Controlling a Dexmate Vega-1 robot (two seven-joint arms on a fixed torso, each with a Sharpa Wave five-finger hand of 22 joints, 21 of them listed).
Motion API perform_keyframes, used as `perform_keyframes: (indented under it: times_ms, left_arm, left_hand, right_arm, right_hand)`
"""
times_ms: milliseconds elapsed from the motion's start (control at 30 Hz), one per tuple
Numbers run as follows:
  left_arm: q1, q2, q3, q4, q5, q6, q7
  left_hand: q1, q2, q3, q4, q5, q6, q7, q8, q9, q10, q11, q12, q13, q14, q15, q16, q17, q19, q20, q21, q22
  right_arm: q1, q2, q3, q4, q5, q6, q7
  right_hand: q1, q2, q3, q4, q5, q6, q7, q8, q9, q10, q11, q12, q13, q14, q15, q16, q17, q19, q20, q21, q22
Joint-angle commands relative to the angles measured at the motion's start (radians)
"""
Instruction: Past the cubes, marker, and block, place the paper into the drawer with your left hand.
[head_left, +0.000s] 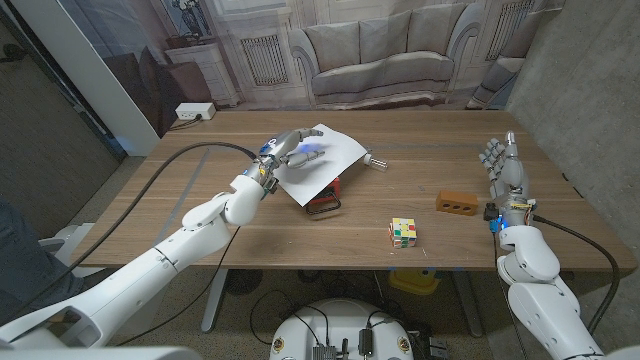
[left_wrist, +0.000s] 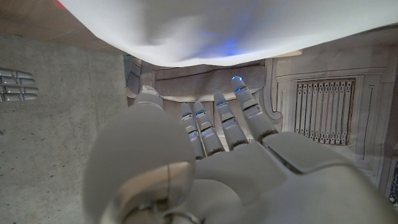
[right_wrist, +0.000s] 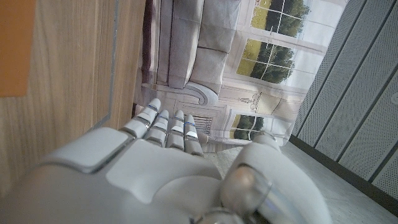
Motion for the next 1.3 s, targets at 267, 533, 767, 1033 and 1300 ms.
perform_keyframes:
  times_ms: [267, 533, 767, 1033, 1300]
  left_arm:
    - [0.016, 0.025, -0.018, -0.078, 0.018, 0.071, -0.037]
    - [0.016, 0.034, -0.03, -0.098, 0.019, 0.06, -0.026]
    - [0.012, 0.04, -0.039, -0.117, 0.024, 0.055, -0.017]
    - [-0.001, 0.049, -0.043, -0.148, 0.041, 0.065, -0.026]
    - [-0.016, 0.049, -0.049, -0.169, 0.056, 0.072, -0.028]
  left_hand:
    - [-0.065, 0.007, -0.014, 0.043, 0.015, -0.042, 0.002, -0.016, -0.002, -0.044, 0.001, -0.006, 0.003, -0.049, -0.072, -0.007, 0.001, -0.095, 0.025, -0.002, 0.004]
    - [-0.081, 0.009, -0.018, 0.052, 0.018, -0.046, 0.002, -0.015, -0.002, -0.053, 0.002, -0.004, 0.003, -0.061, -0.07, -0.006, 0.001, -0.115, 0.026, 0.001, 0.005]
    - [-0.09, 0.011, -0.018, 0.055, 0.022, -0.035, 0.008, -0.01, -0.003, -0.049, 0.008, 0.001, 0.003, -0.061, -0.068, -0.002, 0.0, -0.122, -0.006, 0.007, 0.005]
    - [-0.09, 0.013, -0.016, 0.053, 0.024, -0.028, 0.014, -0.007, -0.003, -0.044, 0.01, 0.005, 0.003, -0.057, -0.068, 0.0, 0.0, -0.123, -0.012, 0.01, 0.005]
    - [-0.088, 0.014, -0.013, 0.051, 0.026, -0.022, 0.019, -0.004, -0.003, -0.04, 0.012, 0.007, 0.003, -0.054, -0.068, 0.002, -0.001, -0.124, -0.018, 0.012, 0.005]
  right_arm:
    - [-0.005, -0.003, 0.0, -0.008, -0.001, 0.002, 0.002]
    - [-0.019, -0.005, 0.004, -0.028, -0.011, -0.001, -0.011]
    - [-0.025, -0.005, 0.006, -0.031, -0.011, 0.004, -0.014]
    - [-0.028, -0.007, 0.007, -0.026, -0.015, 0.009, -0.016]
    - [-0.025, -0.012, 0.007, -0.018, -0.008, 0.016, -0.002]
  right_hand:
    - [0.002, 0.003, -0.003, 0.001, -0.001, 0.011, -0.003, 0.004, 0.004, 0.009, 0.0, 0.007, 0.003, 0.008, -0.002, -0.002, 0.005, 0.009, 0.0, -0.003, 0.002]
    - [0.002, 0.003, -0.003, 0.001, -0.001, 0.011, -0.002, 0.004, 0.004, 0.01, 0.001, 0.007, 0.003, 0.008, -0.001, -0.002, 0.005, 0.009, 0.0, -0.005, 0.002]
    - [0.002, 0.004, -0.004, 0.0, -0.001, 0.011, -0.003, 0.004, 0.004, 0.011, 0.0, 0.007, 0.003, 0.009, -0.001, -0.002, 0.005, 0.01, -0.001, -0.006, 0.002]
    - [0.002, 0.005, -0.004, 0.0, -0.001, 0.01, -0.003, 0.003, 0.004, 0.01, 0.001, 0.007, 0.003, 0.009, -0.002, -0.002, 0.005, 0.01, 0.0, -0.007, 0.002]
    - [0.002, 0.005, -0.004, 0.0, -0.001, 0.01, -0.002, 0.003, 0.004, 0.011, 0.0, 0.007, 0.003, 0.009, -0.001, -0.002, 0.005, 0.011, 0.0, -0.008, 0.002]
